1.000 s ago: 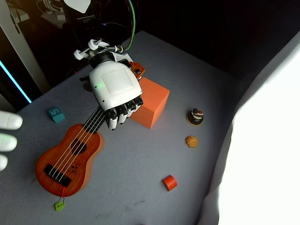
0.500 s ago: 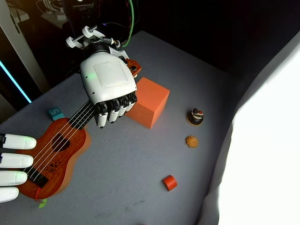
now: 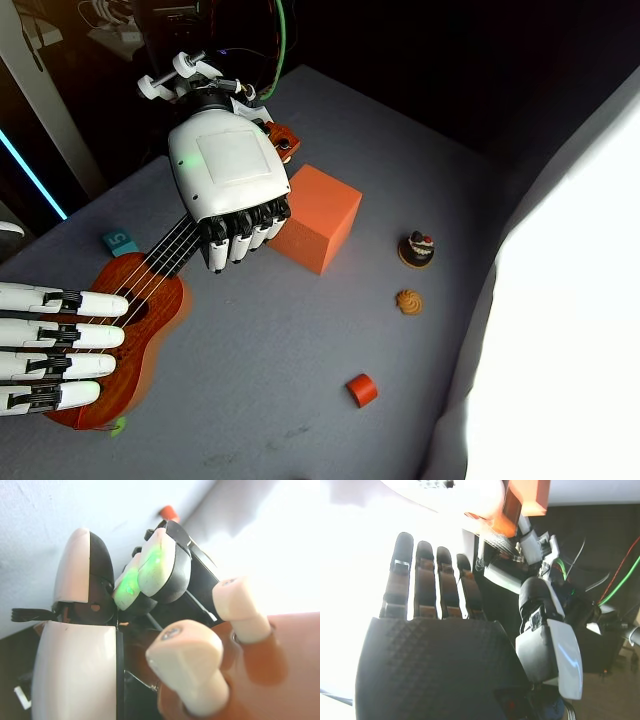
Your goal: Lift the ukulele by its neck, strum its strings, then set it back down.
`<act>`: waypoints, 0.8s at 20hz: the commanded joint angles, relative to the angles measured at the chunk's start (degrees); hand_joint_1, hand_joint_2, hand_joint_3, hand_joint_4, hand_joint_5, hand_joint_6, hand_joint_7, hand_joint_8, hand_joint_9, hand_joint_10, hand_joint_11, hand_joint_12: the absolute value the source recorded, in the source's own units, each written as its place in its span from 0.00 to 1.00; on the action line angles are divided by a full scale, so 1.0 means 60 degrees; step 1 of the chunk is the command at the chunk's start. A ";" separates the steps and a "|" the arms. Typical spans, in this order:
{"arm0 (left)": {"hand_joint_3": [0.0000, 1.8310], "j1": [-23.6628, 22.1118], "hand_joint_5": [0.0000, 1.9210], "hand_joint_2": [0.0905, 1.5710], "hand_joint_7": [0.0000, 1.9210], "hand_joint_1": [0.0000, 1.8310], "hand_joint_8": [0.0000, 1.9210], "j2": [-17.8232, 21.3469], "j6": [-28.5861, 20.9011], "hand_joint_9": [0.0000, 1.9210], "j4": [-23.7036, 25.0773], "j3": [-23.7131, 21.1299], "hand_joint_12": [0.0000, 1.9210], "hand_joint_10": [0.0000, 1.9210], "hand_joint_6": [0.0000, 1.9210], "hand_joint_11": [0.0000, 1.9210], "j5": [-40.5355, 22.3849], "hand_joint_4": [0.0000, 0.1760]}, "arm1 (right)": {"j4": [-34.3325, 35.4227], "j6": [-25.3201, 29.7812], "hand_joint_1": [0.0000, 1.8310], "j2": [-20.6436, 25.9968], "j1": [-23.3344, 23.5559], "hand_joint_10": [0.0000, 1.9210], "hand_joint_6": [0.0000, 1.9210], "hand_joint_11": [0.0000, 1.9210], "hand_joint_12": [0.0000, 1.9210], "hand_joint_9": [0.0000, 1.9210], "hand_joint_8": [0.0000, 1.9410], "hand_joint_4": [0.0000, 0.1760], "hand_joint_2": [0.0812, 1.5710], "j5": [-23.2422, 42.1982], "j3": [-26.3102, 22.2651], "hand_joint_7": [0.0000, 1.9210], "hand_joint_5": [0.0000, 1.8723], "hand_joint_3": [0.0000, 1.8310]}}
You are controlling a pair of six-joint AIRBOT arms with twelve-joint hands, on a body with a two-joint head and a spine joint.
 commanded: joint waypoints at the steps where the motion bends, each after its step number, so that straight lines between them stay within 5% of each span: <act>1: 0.00 -0.0174 0.67 0.76 0.71 0.82 1.00 0.0035 0.0031 0.75 0.0583 0.0037 1.00 1.00 1.00 0.77 0.0019 0.01 | 0.0212 0.0047 0.00 -0.0016 0.0044 0.00 0.00 0.00 0.30 0.07 0.00 0.00 0.82 0.0926 0.0053 0.07 0.07 0.00; 12: 0.00 -0.0223 0.65 0.76 0.69 0.81 1.00 0.0049 0.0140 0.75 0.0584 0.0126 1.00 1.00 1.00 0.77 -0.0045 0.00 | 0.0224 -0.0054 0.00 -0.0570 -0.0405 0.00 0.00 0.00 0.37 0.08 0.00 0.00 0.82 0.1748 0.0317 0.09 0.07 0.00; 16: 0.00 -0.0222 0.66 0.76 0.70 0.79 1.00 0.0050 0.0211 0.75 0.0585 0.0120 1.00 1.00 1.00 0.78 -0.0046 0.00 | 0.0373 0.0181 0.00 -0.0615 -0.0438 0.00 0.00 0.00 0.30 0.07 0.00 0.00 0.82 0.1777 0.0300 0.08 0.06 0.00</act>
